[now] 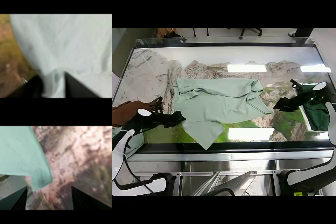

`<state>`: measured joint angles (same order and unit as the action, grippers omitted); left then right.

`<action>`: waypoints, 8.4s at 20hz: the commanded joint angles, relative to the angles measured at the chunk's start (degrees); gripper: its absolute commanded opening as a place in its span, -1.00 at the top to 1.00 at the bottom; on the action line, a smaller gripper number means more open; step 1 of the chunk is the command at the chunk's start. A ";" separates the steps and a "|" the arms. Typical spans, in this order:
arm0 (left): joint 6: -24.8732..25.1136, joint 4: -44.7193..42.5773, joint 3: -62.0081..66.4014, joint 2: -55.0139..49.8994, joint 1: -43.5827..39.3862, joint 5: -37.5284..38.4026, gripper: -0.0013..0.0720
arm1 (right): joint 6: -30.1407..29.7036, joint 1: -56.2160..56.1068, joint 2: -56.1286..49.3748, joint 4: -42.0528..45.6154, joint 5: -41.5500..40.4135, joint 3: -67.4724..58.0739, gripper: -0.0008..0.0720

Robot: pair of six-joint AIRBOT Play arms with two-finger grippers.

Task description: Fold the shirts.

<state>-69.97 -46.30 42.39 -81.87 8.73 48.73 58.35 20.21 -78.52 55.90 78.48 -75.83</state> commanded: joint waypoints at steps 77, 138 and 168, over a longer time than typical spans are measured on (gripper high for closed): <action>-6.56 -28.74 70.97 -28.04 -3.63 26.03 0.92 | -15.89 -7.58 -12.44 -26.32 -25.46 -12.92 0.92; -3.96 0.76 4.37 6.51 3.50 19.87 0.92 | -5.20 -7.89 6.82 -12.02 -11.80 24.41 0.37; -3.69 -6.71 30.05 -3.13 -1.44 9.42 0.92 | -16.68 -8.41 8.57 -32.57 -38.18 20.61 0.90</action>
<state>-75.35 -53.60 66.11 -74.94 10.00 62.22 48.75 13.74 -64.60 29.34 46.19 -53.80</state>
